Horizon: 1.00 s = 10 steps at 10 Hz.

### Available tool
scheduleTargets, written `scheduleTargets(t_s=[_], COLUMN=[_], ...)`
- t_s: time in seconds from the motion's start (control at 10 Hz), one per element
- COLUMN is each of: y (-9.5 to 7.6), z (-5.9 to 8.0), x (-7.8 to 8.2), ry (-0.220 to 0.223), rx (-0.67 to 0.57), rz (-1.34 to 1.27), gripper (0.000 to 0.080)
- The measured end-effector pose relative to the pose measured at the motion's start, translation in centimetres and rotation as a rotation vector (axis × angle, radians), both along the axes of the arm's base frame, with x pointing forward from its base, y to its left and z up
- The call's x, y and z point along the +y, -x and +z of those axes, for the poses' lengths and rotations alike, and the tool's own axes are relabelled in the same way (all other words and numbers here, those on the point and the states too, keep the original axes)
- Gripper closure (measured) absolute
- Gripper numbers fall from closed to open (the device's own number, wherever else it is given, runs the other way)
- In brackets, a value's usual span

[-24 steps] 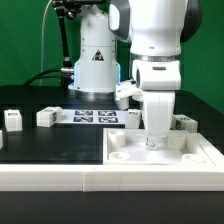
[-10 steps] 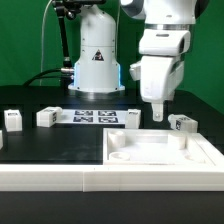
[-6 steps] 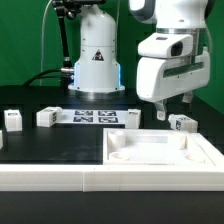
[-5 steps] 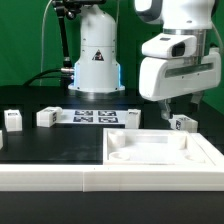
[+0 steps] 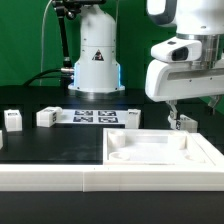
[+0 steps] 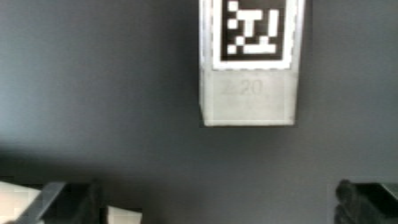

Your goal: Assemble one leg

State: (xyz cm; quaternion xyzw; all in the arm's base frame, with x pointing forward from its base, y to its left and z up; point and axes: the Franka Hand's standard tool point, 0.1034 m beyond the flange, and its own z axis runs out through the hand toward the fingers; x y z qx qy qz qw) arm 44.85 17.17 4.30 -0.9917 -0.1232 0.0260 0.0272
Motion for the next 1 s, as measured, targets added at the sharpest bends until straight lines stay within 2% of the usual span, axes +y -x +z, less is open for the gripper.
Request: scheduleTargets(t_s=[0.2,0.3,0.4,0.7,0.9,1.0], y=[0.3,0.7,0.5,1.8,2.3,2.0], z=[-0.1,-0.1,-0.3,-1.4,-2.0,-2.3], x=[-0.1,-0.1,0.5,0.2,0.2,0.3], ry=[0.011,0.042,0.047,0.106,0.145,0.151], rx=[0.031,0.118,0.138,0.333,0.474,0.504], rz=[0.002,0.010,0.021,0.031,0.041,0.041], gripper=[0.0150,0.0150,0.0150,0.0150,0.0150,0.0150])
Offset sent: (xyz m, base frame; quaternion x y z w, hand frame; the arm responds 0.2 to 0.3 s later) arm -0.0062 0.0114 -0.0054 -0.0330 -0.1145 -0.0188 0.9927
